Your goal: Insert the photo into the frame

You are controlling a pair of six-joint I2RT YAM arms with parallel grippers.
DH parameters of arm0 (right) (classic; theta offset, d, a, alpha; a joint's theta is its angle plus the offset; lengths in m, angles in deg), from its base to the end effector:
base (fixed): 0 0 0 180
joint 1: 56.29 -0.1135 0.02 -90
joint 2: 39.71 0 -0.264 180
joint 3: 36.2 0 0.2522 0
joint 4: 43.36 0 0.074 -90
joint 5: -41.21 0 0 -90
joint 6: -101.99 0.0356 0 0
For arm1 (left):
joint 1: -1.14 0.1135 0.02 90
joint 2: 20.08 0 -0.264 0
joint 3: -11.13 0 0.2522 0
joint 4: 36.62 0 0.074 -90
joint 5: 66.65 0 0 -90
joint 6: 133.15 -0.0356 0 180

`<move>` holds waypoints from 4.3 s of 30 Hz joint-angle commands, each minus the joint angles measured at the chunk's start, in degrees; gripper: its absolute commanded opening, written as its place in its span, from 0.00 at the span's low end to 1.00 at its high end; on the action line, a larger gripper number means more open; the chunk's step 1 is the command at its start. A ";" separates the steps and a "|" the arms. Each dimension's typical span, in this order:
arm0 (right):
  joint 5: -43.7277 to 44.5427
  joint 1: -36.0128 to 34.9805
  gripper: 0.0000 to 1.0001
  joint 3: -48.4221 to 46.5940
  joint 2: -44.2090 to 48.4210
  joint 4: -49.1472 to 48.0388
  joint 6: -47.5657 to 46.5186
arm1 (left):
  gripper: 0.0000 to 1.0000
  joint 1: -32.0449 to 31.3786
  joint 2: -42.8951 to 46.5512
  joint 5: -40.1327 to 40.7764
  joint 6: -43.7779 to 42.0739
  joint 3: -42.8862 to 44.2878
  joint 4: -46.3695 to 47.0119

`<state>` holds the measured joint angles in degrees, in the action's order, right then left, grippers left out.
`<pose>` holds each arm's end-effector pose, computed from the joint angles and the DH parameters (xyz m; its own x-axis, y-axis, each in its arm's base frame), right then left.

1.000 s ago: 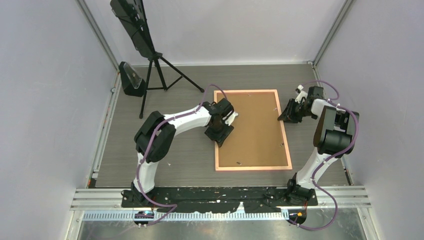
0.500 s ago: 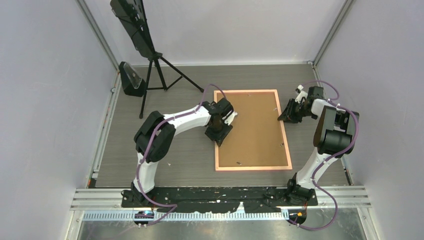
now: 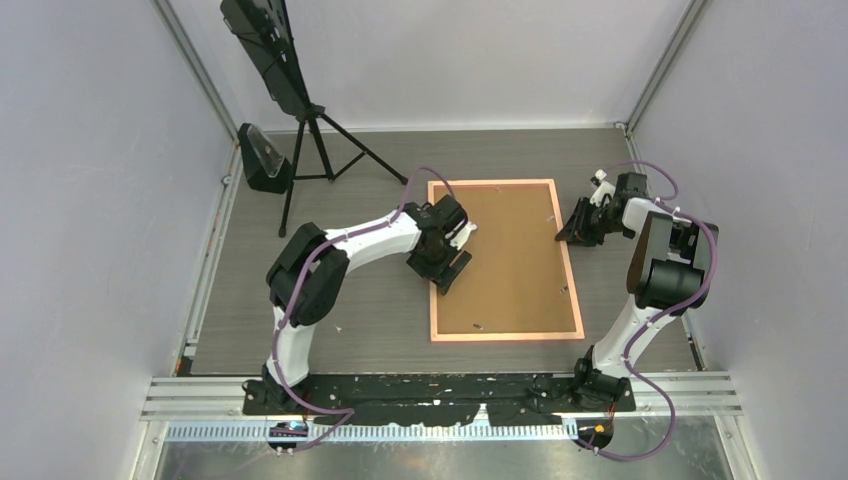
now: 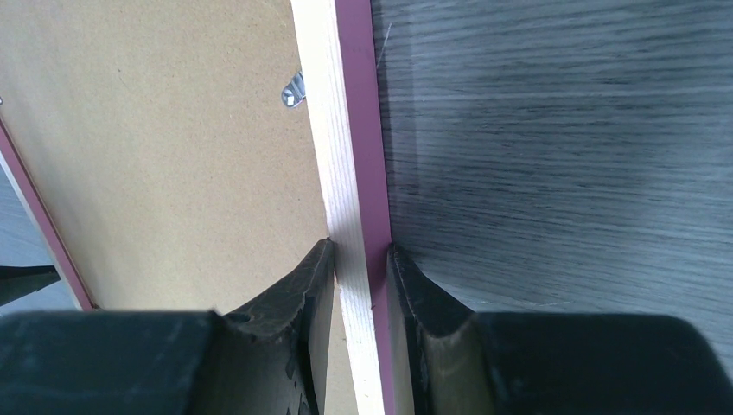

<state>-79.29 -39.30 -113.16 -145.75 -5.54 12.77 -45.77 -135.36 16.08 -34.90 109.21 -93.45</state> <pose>0.3442 -0.0863 0.1484 -0.8788 0.2808 -0.3859 0.0733 0.8785 0.4721 0.2725 -0.2979 0.1725 -0.7573 0.6012 -0.2548 0.6462 0.7462 -0.1599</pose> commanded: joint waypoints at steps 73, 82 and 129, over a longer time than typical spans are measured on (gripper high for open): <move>14.16 -20.19 0.06 -31.26 -15.17 29.51 -58.34 | 0.67 14.61 16.83 -9.56 -6.53 -3.18 1.13; 14.71 -26.11 0.05 -32.67 -15.77 29.28 -60.39 | 0.70 14.82 14.37 -4.69 -7.10 -2.88 1.33; 9.00 -38.80 0.05 -33.28 -16.29 24.31 -58.31 | 0.57 21.47 -2.11 1.48 -9.75 5.39 -0.53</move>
<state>-69.07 -77.44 -147.87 -163.82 20.05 -43.36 -24.94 -137.13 18.16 -43.86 112.11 -93.91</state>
